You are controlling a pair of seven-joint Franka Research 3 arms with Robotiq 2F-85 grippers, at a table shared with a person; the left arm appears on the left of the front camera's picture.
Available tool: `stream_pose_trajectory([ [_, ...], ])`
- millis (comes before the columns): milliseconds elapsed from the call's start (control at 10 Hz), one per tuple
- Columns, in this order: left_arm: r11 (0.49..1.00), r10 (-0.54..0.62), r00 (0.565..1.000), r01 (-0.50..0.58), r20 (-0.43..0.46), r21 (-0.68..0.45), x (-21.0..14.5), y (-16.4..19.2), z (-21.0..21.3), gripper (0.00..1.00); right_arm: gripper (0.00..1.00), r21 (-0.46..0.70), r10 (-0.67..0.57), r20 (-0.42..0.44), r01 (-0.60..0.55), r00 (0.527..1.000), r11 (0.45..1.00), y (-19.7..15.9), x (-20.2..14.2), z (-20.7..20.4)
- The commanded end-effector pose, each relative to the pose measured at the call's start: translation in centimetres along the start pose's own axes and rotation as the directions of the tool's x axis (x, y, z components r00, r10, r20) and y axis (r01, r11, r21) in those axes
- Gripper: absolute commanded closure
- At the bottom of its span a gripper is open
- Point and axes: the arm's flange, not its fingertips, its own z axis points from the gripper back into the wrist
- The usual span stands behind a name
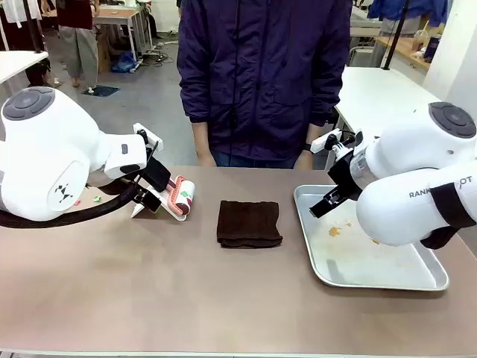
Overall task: Clean the surface of the table.
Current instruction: Hold the Lint Roller with your left hand and the towel with your right hand.
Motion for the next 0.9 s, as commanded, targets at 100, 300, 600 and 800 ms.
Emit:
stream_pose_trajectory([
  [100,1.0,0.0,1.0,0.0,0.0,0.0,0.0,0.0,0.01,0.0,0.0,0.0,0.0,0.0,0.0,1.0,1.0,0.0,0.01,0.0],
  [300,1.0,0.0,1.0,0.0,0.0,0.0,0.0,0.0,0.01,0.0,0.0,0.0,0.0,0.0,0.0,1.0,1.0,0.0,0.01,0.0],
  [600,1.0,0.0,1.0,0.0,0.0,0.0,0.0,0.0,0.01,0.0,0.0,0.0,0.0,0.0,0.0,1.0,1.0,0.0,0.01,0.0],
  [800,1.0,0.0,1.0,0.0,0.0,0.0,0.0,0.0,0.01,0.0,0.0,0.0,0.0,0.0,0.0,1.0,1.0,0.0,0.01,0.0],
])
